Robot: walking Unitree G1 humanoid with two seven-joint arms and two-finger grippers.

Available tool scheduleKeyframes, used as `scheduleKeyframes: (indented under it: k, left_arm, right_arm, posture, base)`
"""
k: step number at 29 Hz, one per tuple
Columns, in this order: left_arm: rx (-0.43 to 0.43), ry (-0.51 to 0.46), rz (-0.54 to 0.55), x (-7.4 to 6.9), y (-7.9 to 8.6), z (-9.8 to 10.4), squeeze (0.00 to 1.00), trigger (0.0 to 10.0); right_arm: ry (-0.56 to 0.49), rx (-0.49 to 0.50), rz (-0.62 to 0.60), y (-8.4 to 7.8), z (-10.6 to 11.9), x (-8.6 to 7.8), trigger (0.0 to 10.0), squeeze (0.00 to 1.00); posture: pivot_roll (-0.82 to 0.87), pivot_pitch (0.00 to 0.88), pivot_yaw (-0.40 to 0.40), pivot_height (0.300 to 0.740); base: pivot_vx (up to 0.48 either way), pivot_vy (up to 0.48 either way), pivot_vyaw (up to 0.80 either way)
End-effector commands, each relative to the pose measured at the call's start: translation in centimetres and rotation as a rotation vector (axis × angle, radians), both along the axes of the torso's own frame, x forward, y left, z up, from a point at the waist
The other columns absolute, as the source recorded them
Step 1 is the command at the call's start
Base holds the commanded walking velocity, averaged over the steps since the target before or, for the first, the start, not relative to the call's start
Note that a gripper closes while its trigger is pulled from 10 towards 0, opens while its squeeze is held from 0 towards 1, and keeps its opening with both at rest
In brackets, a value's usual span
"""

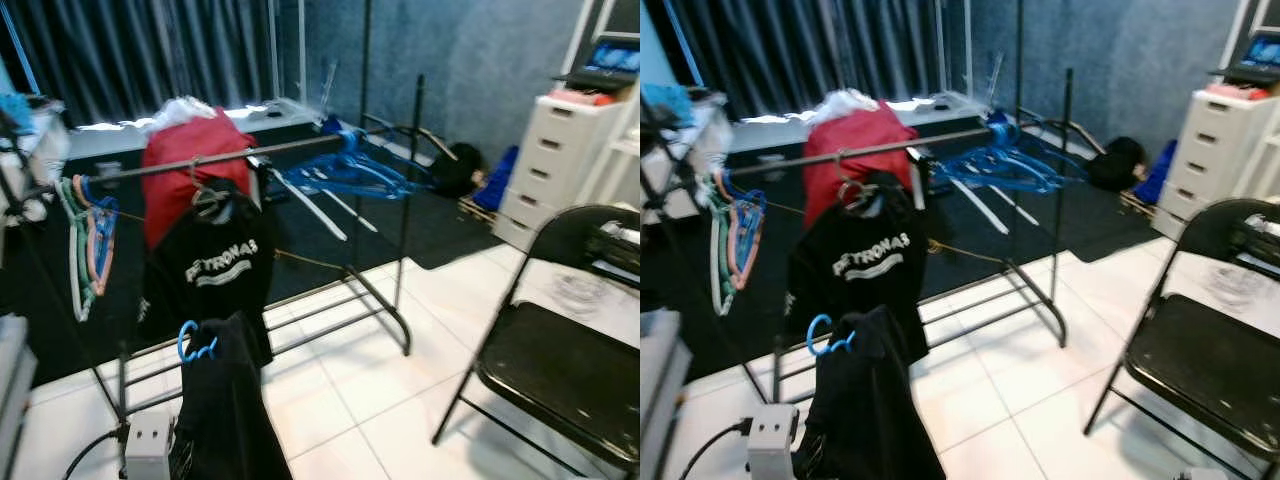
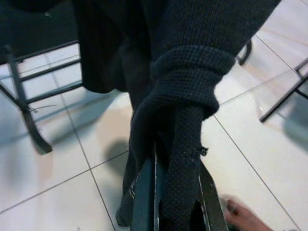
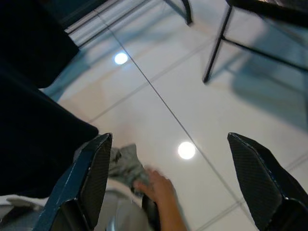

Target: Hang hanger

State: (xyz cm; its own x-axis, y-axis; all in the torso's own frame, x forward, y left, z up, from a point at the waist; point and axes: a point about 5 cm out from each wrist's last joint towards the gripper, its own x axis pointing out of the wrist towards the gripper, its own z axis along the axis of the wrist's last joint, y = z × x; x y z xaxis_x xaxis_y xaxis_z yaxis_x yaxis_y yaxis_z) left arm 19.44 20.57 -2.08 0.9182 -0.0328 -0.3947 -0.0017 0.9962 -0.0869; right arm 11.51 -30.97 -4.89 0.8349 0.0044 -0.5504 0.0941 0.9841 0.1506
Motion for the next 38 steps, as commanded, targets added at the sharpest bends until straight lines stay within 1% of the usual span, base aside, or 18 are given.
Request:
scheduleKeyframes:
  k: [1, 4, 7, 18, 24, 25, 28, 31, 33, 34, 35, 36, 38]
  left_arm:
    - [-0.001, -0.045, -0.011, 0.9, 0.1, 0.9, 0.00, 10.0]
    - [-0.001, -0.052, -0.013, 0.9, -0.1, 1.1, 0.00, 10.0]
    - [0.000, -0.059, -0.014, 0.8, -0.2, 1.3, 0.00, 10.0]
    - [0.000, -0.067, -0.016, 0.7, -0.2, 1.5, 0.00, 10.0]
    - [0.000, -0.064, -0.013, 0.7, -0.2, 1.4, 0.00, 10.0]
    - [0.011, -0.061, -0.001, 0.7, -0.1, 1.2, 0.00, 10.0]
    - [0.018, -0.061, 0.004, 0.7, -0.1, 1.2, 0.00, 10.0]
    - [0.043, -0.060, 0.006, 1.1, 0.1, 1.0, 0.00, 10.0]
    - [0.046, -0.054, 0.007, 1.5, 0.3, 0.9, 0.00, 10.0]
    - [0.044, -0.051, 0.011, 1.7, 0.5, 0.9, 0.00, 10.0]
    - [0.044, -0.051, 0.011, 1.7, 0.5, 0.9, 0.00, 10.0]
    - [0.036, -0.048, 0.020, 1.8, 0.6, 0.8, 0.00, 10.0]
    - [0.029, -0.047, 0.025, 1.8, 0.7, 0.8, 0.00, 10.0]
  right_arm:
    - [0.001, 0.008, -0.001, 0.4, -0.1, 0.5, 10.0, 0.00]
    - [-0.002, 0.009, 0.000, 0.6, 0.0, 1.3, 10.0, 0.00]
    - [-0.005, 0.011, 0.003, 0.8, 0.0, 1.6, 10.0, 0.00]
    - [-0.007, 0.013, 0.004, 1.0, -0.1, 1.8, 10.0, 0.00]
    - [-0.003, 0.014, 0.001, 1.1, -0.1, 1.9, 10.0, 0.00]
    - [0.006, 0.015, -0.010, 0.9, -0.1, 2.1, 10.0, 0.00]
    - [0.009, 0.015, -0.015, 0.8, -0.1, 2.3, 10.0, 0.00]
    - [0.013, 0.005, -0.019, 0.7, 0.1, 3.0, 10.0, 0.00]
    - [-0.004, -0.002, -0.004, 1.4, 0.2, 4.1, 10.0, 0.00]
    - [-0.013, -0.003, 0.006, 2.0, 0.3, 4.8, 10.0, 0.00]
    - [-0.013, -0.003, 0.006, 2.0, 0.3, 4.8, 10.0, 0.00]
    - [-0.027, 0.006, 0.012, 2.7, 0.3, 5.5, 10.0, 0.00]
    - [-0.048, 0.019, 0.019, 3.6, 0.4, 6.3, 10.0, 0.00]
  posture:
    - [-0.07, 0.026, -0.011, 0.740]
    - [-0.07, 0.029, -0.011, 0.740]
    - [-0.07, 0.030, -0.012, 0.740]
    - [-0.07, 0.030, -0.013, 0.740]
    - [-0.07, 0.020, -0.015, 0.740]
    - [-0.06, 0.000, -0.011, 0.740]
    - [-0.06, 0.000, -0.011, 0.740]
    - [-0.06, 0.000, -0.010, 0.740]
    - [-0.06, 0.000, -0.012, 0.740]
    - [-0.06, 0.000, -0.011, 0.740]
    - [-0.06, 0.000, -0.011, 0.740]
    - [-0.06, 0.000, -0.009, 0.740]
    - [-0.05, 0.000, -0.007, 0.740]
  base:
    - [0.000, 0.000, 0.00]
    - [0.000, 0.000, 0.00]
    - [0.000, 0.000, 0.00]
    - [0.000, 0.000, 0.00]
    - [0.000, 0.000, 0.00]
    - [0.000, 0.000, 0.00]
    - [0.000, 0.000, 0.00]
    - [0.000, 0.000, 0.00]
    - [0.000, 0.000, 0.00]
    - [0.000, 0.000, 0.00]
    - [0.000, 0.000, 0.00]
    - [0.000, 0.000, 0.00]
    - [0.000, 0.000, 0.00]
